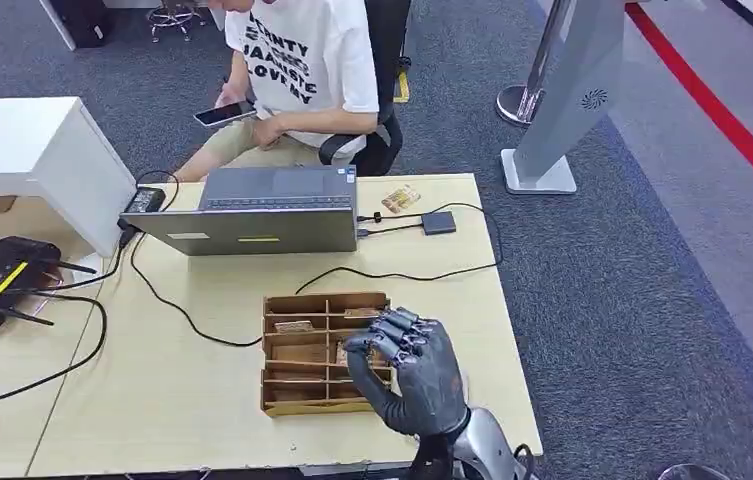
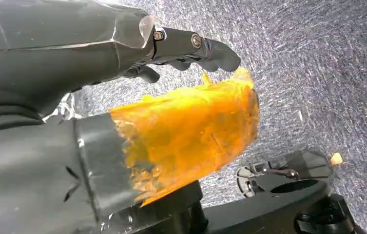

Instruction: Pass the card to the sensor for recognition and then transmit it.

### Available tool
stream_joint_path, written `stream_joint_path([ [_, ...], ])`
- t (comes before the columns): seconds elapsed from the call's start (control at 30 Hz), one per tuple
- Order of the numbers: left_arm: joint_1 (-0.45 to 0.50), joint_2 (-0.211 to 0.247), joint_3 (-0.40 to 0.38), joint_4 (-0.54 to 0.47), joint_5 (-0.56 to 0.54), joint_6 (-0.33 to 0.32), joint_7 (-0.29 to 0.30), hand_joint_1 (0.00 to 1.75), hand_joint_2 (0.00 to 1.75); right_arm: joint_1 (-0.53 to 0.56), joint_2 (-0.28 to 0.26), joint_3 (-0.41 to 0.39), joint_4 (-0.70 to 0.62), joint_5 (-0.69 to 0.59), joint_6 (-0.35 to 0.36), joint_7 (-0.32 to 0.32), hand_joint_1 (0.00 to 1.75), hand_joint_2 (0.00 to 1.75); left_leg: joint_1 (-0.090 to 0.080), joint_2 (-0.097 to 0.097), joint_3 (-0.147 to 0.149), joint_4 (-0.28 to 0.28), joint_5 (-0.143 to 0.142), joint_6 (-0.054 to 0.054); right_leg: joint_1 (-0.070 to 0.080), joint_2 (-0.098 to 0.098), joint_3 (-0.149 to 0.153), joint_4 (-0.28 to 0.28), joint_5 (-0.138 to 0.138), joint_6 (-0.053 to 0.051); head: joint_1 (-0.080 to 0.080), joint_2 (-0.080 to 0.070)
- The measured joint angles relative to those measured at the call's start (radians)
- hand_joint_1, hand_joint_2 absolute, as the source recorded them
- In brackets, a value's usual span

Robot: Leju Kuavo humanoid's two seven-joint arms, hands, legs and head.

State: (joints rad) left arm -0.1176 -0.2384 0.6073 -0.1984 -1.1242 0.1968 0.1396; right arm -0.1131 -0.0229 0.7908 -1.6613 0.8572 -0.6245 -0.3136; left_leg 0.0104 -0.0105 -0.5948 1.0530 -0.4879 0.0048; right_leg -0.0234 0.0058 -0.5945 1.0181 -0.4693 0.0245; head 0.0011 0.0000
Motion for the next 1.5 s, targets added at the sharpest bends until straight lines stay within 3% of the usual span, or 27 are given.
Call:
stream_joint_path([
  [0.1,0.000,0.000,0.000,0.000,0.000,-0.002,0.003,0.00,0.00,-0.012,-0.010,0.021,0.000,0.003,0.011,0.008,1.75,1.75,0.000,0.000,0.000,0.000,0.000,0.000,0.000,0.000,0.000,0.000,0.000,0.000,0.000,0.000],
  [0.17,0.000,0.000,0.000,0.000,0.000,-0.003,0.005,0.00,0.00,-0.023,-0.015,0.033,0.003,0.014,0.031,0.021,1.36,1.75,0.000,0.000,0.000,0.000,0.000,0.000,0.000,0.000,0.000,0.000,0.000,0.000,0.000,0.000],
  [0.23,0.000,0.000,0.000,0.000,0.000,-0.006,0.006,0.00,0.00,-0.038,-0.018,0.047,0.010,0.030,0.052,0.042,1.12,1.75,0.000,0.000,0.000,0.000,0.000,0.000,0.000,0.000,0.000,0.000,0.000,0.000,0.000,0.000],
  [0.33,-0.001,0.000,0.000,0.000,-0.002,-0.008,0.008,0.00,0.00,-0.065,-0.021,0.068,0.025,0.063,0.081,0.087,1.01,1.75,0.000,0.000,0.000,0.000,0.000,0.000,0.000,0.000,0.000,0.000,0.000,0.000,0.000,0.000],
  [0.5,-0.001,0.000,0.000,0.000,-0.004,-0.010,0.009,0.00,0.00,-0.103,-0.030,0.095,0.056,0.118,0.089,0.165,1.03,1.75,0.000,0.000,0.000,0.000,0.000,0.000,0.000,0.000,0.000,0.000,0.000,0.000,0.000,0.000],
  [0.63,-0.001,0.000,0.000,0.000,-0.004,-0.010,0.008,0.00,0.00,-0.113,-0.036,0.101,0.071,0.130,0.089,0.179,0.93,1.75,0.000,0.000,0.000,0.000,0.000,0.000,0.000,0.000,0.000,0.000,0.000,0.000,0.000,0.000],
  [0.8,-0.001,0.000,0.000,0.000,-0.003,-0.010,0.008,0.00,0.00,-0.134,-0.044,0.106,0.093,0.151,0.109,0.239,1.08,1.75,0.000,0.000,0.000,0.000,0.000,0.000,0.000,0.000,0.000,0.000,0.000,0.000,0.000,0.000],
  [0.93,-0.001,-0.001,0.000,0.000,-0.001,-0.011,0.008,0.00,0.00,-0.178,-0.053,0.105,0.123,0.127,0.133,0.236,0.99,1.75,0.000,0.000,0.000,0.000,0.000,0.000,0.000,0.000,0.000,0.000,0.000,0.000,0.000,0.000],
  [1.33,-0.002,-0.002,0.000,0.000,-0.001,-0.019,0.010,0.00,0.00,-0.216,-0.055,0.106,0.180,0.135,0.155,0.230,1.10,1.75,0.000,0.000,0.000,0.000,0.000,0.000,0.000,0.000,0.000,0.000,0.000,0.000,0.000,0.000],
  [1.4,-0.002,-0.001,0.000,0.000,-0.002,-0.019,0.010,0.00,0.00,-0.218,-0.055,0.106,0.187,0.137,0.158,0.230,0.98,1.75,0.000,0.000,0.000,0.000,0.000,0.000,0.000,0.000,0.000,0.000,0.000,0.000,0.000,0.000],
  [1.5,-0.003,-0.002,0.000,0.000,-0.004,-0.020,0.012,0.00,0.00,-0.223,-0.055,0.106,0.200,0.142,0.168,0.239,0.99,1.75,0.000,0.000,0.000,0.000,0.000,0.000,0.000,0.000,0.000,0.000,0.000,0.000,0.000,0.000],
])
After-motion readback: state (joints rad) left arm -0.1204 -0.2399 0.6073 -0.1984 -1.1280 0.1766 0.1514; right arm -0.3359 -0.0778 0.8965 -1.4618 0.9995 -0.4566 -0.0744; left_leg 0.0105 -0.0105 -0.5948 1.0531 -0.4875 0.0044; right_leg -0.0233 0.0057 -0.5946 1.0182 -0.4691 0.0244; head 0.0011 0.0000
